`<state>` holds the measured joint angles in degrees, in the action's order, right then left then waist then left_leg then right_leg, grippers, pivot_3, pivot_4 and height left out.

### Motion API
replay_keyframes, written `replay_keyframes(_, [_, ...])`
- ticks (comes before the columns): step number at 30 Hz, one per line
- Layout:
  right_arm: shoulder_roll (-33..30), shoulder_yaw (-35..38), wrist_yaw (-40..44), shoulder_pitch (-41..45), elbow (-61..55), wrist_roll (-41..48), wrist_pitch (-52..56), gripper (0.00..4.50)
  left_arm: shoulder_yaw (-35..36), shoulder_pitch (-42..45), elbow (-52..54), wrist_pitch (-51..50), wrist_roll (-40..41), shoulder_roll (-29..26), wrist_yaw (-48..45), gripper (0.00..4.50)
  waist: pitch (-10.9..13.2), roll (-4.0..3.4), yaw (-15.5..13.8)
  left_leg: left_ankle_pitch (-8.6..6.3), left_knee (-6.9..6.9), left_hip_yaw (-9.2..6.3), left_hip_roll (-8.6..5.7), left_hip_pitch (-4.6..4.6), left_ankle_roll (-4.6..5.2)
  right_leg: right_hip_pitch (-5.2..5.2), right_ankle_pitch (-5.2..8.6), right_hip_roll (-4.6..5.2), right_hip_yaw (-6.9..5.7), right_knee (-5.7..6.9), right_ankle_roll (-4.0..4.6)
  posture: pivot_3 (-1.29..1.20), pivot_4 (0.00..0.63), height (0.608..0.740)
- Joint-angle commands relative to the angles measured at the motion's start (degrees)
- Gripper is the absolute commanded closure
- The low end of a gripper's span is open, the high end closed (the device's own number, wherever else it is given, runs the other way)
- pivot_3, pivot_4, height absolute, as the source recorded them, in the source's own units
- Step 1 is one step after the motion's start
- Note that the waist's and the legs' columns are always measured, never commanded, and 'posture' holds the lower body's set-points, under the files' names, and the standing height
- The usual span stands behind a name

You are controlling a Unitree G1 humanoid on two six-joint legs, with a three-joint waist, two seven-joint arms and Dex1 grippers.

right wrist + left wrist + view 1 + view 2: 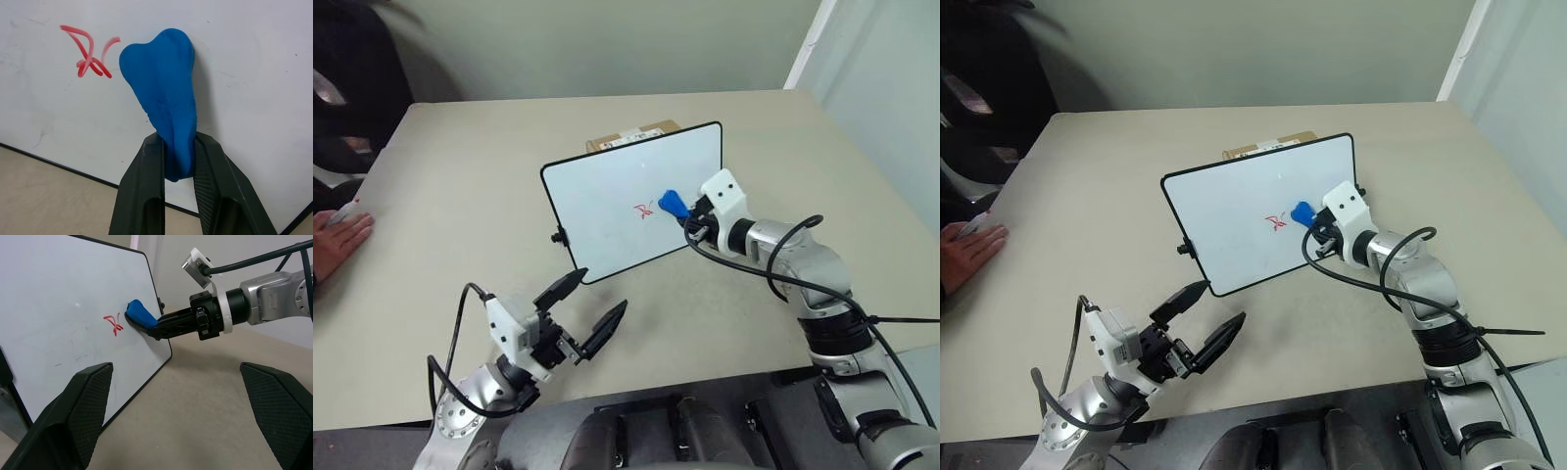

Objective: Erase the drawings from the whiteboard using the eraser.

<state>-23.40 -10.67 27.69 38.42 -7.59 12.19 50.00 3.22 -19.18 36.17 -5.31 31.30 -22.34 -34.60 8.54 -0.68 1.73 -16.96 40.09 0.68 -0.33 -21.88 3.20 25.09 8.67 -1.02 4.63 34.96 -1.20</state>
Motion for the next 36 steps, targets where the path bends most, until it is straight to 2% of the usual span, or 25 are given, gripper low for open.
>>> replay_keyframes(1, [-1.1,-1.0,0.4,-1.1,-0.7,-1.0,1.5,3.95,0.4,-0.7,2.8,0.7,0.3,-0.1,0.1,0.00,0.0,0.00,0.0,0.00,0.00,0.00,0.00,0.00,0.00,0.00,0.00,0.00,0.00,0.00,0.00,0.00,0.150,0.740])
replay_keyframes(4, [-2.6,-3.5,1.0,-2.9,-0.7,-1.9,3.4,3.95,0.5,-1.0,3.1,0.7,0.4,-0.1,0.1,0.00,0.0,0.05,-0.2,0.00,0.00,0.00,0.00,0.02,0.01,-0.03,0.00,0.00,-0.01,-0.02,0.00,0.00,0.150,0.740])
replay_keyframes(9, [-2.6,-3.5,0.9,-2.9,-1.3,-1.9,4.0,3.95,0.6,-1.2,3.5,0.6,0.6,-0.2,0.1,0.00,0.0,0.05,0.0,-0.01,0.02,0.00,-0.02,0.01,0.03,-0.03,-0.01,0.01,0.01,-0.01,0.00,0.00,0.150,0.740])
replay_keyframes(14, [-0.9,-1.5,1.0,-0.2,-4.0,-0.6,1.6,3.95,0.6,-1.2,3.7,0.4,0.6,-0.3,0.1,0.00,0.0,0.04,0.1,-0.05,-0.02,0.00,0.00,0.00,0.10,0.01,-0.04,-0.01,0.01,0.02,0.03,0.00,0.150,0.740])
replay_keyframes(23, [1.2,-2.7,2.2,4.0,-7.7,0.3,2.3,3.95,0.4,-1.2,4.0,0.3,0.6,-0.2,0.4,0.00,0.0,0.03,0.2,0.00,-0.05,-0.01,0.06,-0.06,0.00,0.11,-0.04,-0.07,-0.01,-0.01,0.08,0.00,0.150,0.740])
replay_keyframes(29, [2.1,-3.7,2.3,5.5,-5.3,-0.6,2.0,3.95,0.4,-1.6,4.4,0.3,0.7,-0.1,0.6,0.00,0.0,0.03,-0.1,0.02,-0.03,0.01,0.04,-0.07,-0.04,0.08,0.09,-0.04,-0.01,-0.11,0.03,0.00,0.150,0.740])
replay_keyframes(36, [0.3,-6.5,2.1,2.4,-2.4,-2.4,4.8,3.95,1.0,-2.3,4.7,0.3,1.5,-0.3,0.7,0.00,0.0,0.05,-0.1,0.02,-0.04,0.01,0.05,-0.05,-0.05,0.07,0.17,-0.04,-0.02,-0.07,0.03,0.00,0.150,0.740])
